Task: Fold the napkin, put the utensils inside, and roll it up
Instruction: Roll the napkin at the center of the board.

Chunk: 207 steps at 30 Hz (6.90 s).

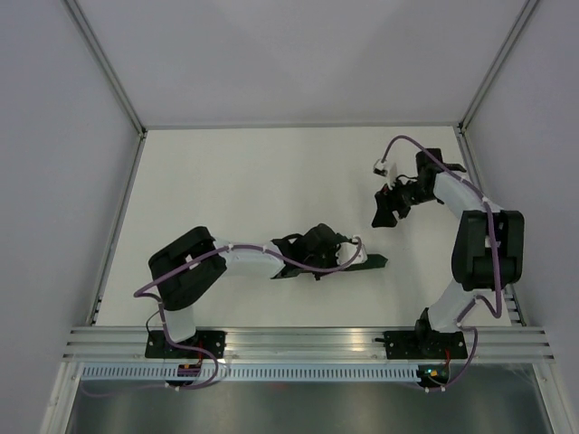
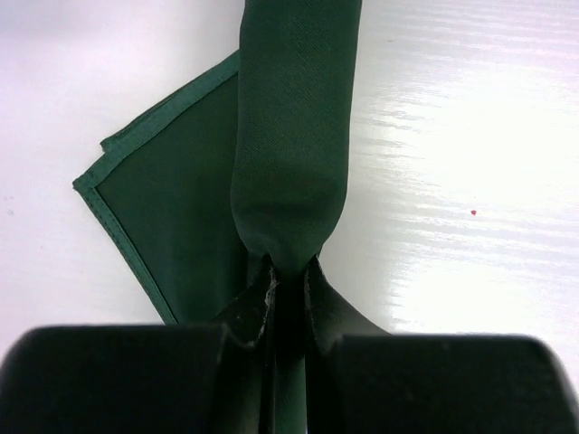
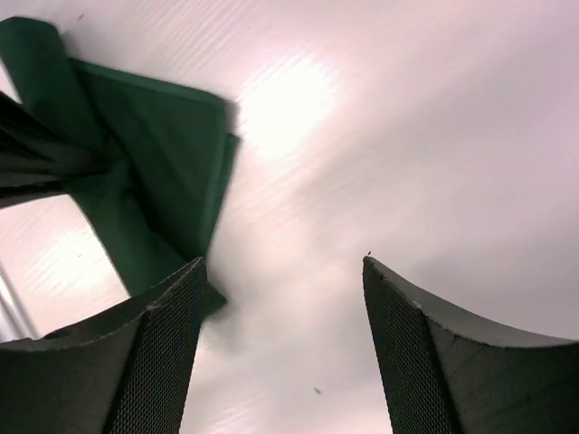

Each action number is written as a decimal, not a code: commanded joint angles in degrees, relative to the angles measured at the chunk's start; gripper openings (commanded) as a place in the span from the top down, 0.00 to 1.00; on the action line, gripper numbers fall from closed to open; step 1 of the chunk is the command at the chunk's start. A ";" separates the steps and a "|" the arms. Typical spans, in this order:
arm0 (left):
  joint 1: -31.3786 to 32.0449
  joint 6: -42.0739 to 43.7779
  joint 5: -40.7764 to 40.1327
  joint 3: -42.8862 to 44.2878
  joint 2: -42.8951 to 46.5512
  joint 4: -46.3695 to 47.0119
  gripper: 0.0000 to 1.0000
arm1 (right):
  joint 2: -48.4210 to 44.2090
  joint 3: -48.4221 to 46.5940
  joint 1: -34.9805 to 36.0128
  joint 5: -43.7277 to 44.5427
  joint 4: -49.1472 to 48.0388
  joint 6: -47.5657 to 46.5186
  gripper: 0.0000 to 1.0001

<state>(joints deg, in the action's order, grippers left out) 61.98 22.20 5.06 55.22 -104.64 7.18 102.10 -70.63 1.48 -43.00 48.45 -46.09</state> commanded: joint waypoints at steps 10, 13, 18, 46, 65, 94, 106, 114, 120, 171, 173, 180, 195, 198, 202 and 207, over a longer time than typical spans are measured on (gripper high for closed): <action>-10.99 -13.05 24.55 14.11 -9.34 -22.90 0.98 | -33.52 23.16 -5.52 -1.82 -14.34 -7.17 0.25; -13.01 -14.20 29.12 18.24 -13.39 -27.39 0.98 | -37.58 26.50 -4.82 -3.75 -12.77 -11.56 0.24; -15.74 -15.16 35.17 22.29 -17.70 -31.43 0.98 | -43.64 33.43 2.45 -2.71 -16.09 -11.32 0.25; -18.73 -15.60 45.39 30.30 -27.02 -40.58 0.95 | -37.51 47.25 39.83 29.20 -43.78 -5.16 0.25; -19.87 -20.87 43.11 29.68 -18.51 -35.59 0.59 | -33.38 44.97 39.92 28.33 -38.70 -4.19 0.71; -0.76 -25.29 -28.84 -23.49 34.24 19.27 0.58 | -3.87 17.22 26.21 7.33 -6.27 -13.68 0.73; 12.64 -0.06 -28.88 -17.08 15.97 22.78 0.47 | 9.25 6.12 22.61 4.60 3.05 -15.70 0.72; 13.26 7.07 -26.51 -14.71 8.41 25.43 0.29 | 10.48 5.77 22.08 5.21 2.18 -15.00 0.72; 12.73 8.65 -26.33 -14.00 3.66 26.66 0.33 | 11.19 5.59 21.99 5.39 2.18 -14.82 0.72; -0.19 -8.84 2.50 -1.43 1.10 -3.40 0.98 | -16.86 12.45 6.96 1.34 -8.90 -1.11 0.21; -0.45 -8.66 2.67 -0.56 1.37 -4.36 0.98 | -15.54 12.53 6.87 1.08 -8.02 -2.51 0.21; -2.29 -9.10 5.39 2.08 1.81 -6.65 0.98 | -11.67 12.53 6.87 0.99 -4.94 -6.74 0.23; -4.49 -9.89 8.21 7.18 0.58 -11.14 0.96 | -4.55 14.03 8.98 6.62 -14.95 -1.55 0.40; -4.93 -9.98 7.77 7.88 0.40 -11.31 0.94 | -3.32 13.94 8.98 7.32 -16.01 -1.11 0.41; -5.46 -9.72 6.81 9.02 -0.30 -11.75 0.86 | -1.83 13.85 8.98 8.11 -17.07 -0.67 0.42; -5.90 -9.63 6.01 9.47 -1.00 -11.75 0.74 | -1.12 13.59 9.07 8.37 -17.60 -0.41 0.43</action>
<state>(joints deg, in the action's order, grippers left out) 56.49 14.28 11.09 62.63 -104.79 -4.27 99.46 -56.60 10.33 -35.68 32.47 -46.85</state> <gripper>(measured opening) 0.244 0.578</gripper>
